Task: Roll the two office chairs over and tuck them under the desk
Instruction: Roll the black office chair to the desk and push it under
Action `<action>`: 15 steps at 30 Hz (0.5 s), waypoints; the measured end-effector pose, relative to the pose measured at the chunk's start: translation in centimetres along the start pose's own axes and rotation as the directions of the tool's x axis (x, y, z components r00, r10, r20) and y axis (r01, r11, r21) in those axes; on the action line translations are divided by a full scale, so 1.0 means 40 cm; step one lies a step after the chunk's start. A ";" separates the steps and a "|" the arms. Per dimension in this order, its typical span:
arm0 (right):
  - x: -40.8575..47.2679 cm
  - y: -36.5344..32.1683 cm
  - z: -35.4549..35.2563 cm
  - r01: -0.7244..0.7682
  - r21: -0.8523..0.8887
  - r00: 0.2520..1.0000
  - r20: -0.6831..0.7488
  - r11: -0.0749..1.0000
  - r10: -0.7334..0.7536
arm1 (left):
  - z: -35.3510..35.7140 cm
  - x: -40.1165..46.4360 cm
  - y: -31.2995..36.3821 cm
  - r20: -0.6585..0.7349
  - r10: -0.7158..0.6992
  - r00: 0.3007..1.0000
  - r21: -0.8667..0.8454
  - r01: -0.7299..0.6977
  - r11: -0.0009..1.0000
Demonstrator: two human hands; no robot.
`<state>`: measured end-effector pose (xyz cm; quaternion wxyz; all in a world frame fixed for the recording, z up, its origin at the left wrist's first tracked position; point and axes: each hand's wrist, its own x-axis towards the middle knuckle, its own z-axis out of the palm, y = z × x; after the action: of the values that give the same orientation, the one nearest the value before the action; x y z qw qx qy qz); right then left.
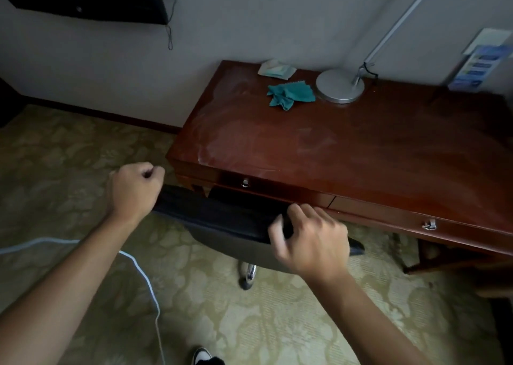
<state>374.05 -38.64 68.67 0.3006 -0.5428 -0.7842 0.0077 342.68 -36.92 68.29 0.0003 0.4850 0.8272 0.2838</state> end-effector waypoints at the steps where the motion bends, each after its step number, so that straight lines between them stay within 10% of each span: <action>1: 0.032 0.006 0.012 -0.011 -0.003 1.000 -0.002 1.000 0.011 | 0.015 0.031 0.007 -0.001 -0.010 1.000 -0.003 0.010 1.000; 15: 0.245 0.041 0.144 0.002 -0.073 0.999 -0.043 0.997 -0.005 | 0.126 0.288 0.003 0.024 -0.081 0.996 -0.093 0.083 0.992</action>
<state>370.44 -27.76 67.94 0.2976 -0.5521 -0.7781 -0.0331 338.08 -25.26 67.28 0.0431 0.4530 0.8321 0.3172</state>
